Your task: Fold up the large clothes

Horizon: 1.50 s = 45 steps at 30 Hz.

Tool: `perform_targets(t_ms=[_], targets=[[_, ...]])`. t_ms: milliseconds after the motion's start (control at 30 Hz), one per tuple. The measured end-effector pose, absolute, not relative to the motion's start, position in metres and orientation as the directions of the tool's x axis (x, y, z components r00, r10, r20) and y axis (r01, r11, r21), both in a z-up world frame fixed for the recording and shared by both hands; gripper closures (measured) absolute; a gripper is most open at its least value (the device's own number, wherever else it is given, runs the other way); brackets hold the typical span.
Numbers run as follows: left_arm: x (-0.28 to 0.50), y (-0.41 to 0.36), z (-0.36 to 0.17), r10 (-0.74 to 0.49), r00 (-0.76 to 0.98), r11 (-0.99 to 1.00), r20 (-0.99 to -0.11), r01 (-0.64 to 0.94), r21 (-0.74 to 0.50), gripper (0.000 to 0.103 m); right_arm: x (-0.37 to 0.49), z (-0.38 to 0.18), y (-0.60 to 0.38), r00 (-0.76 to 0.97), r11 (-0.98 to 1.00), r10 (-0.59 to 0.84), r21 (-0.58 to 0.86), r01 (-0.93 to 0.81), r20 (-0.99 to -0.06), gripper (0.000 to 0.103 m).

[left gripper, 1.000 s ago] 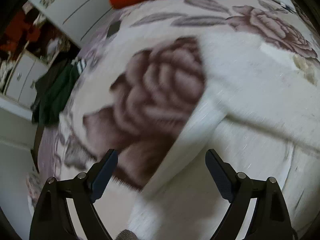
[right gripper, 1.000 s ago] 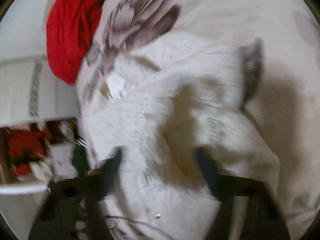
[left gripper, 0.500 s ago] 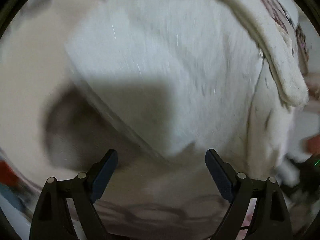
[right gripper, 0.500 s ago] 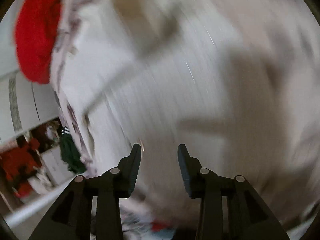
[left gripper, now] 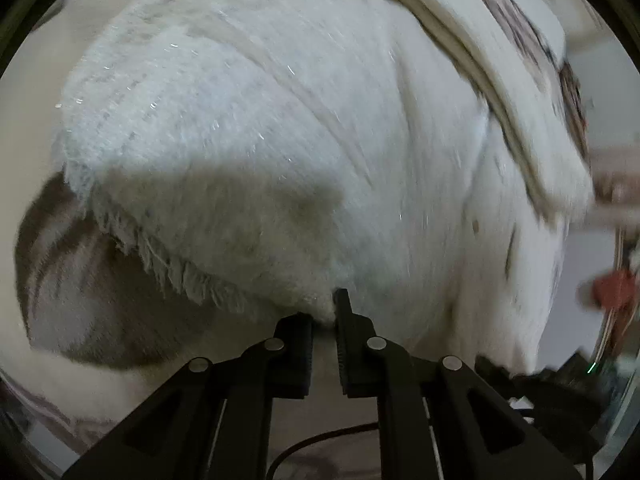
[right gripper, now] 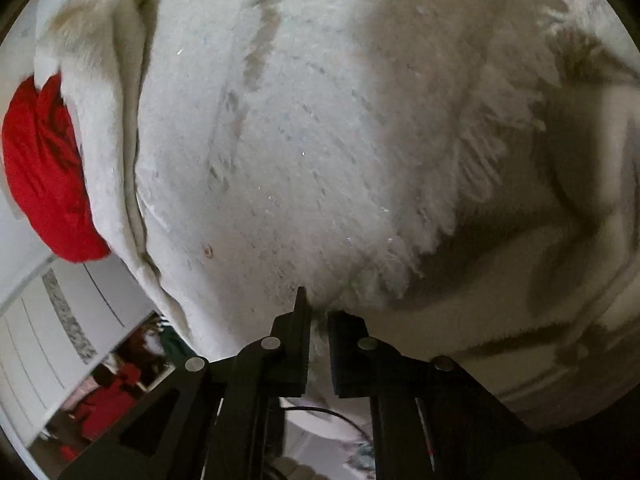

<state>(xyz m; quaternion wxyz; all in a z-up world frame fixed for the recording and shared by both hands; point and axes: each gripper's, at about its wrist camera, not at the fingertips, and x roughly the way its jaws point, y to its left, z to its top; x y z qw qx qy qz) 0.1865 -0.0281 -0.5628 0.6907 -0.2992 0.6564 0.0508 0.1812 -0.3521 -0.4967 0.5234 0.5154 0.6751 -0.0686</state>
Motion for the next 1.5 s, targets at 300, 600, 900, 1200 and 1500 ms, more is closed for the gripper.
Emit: perform_targets(t_ms=[300, 600, 900, 1200, 1500], targets=[[0.212, -0.015, -0.495, -0.203, 0.036, 0.915, -0.979, -0.350, -0.202, 0.067, 0.192, -0.484, -0.356, -0.155, 0.616, 0.645, 0.389, 0.685, -0.748, 0.082], [0.324, -0.002, -0.422, -0.013, 0.173, 0.990, -0.985, -0.139, -0.037, 0.016, 0.303, -0.386, -0.349, -0.207, 0.820, 0.519, 0.414, 0.396, -0.829, 0.045], [0.563, -0.054, -0.493, 0.099, 0.210, 0.995, -0.973, -0.023, 0.097, 0.016, 0.545, -0.364, -0.318, -0.008, 0.939, 0.309, 0.304, 0.163, -0.951, 0.045], [0.647, -0.072, -0.584, 0.275, 0.150, 0.929, -0.950, 0.212, 0.302, 0.087, 0.649, -0.443, -0.279, -0.083, 0.994, 0.112, 0.111, 0.016, -0.990, 0.045], [0.648, -0.058, -0.541, 0.218, 0.361, 0.937, -0.907, 0.184, 0.298, 0.095, 0.653, -0.436, -0.283, 0.023, 0.998, 0.061, 0.061, -0.013, -0.998, 0.096]])
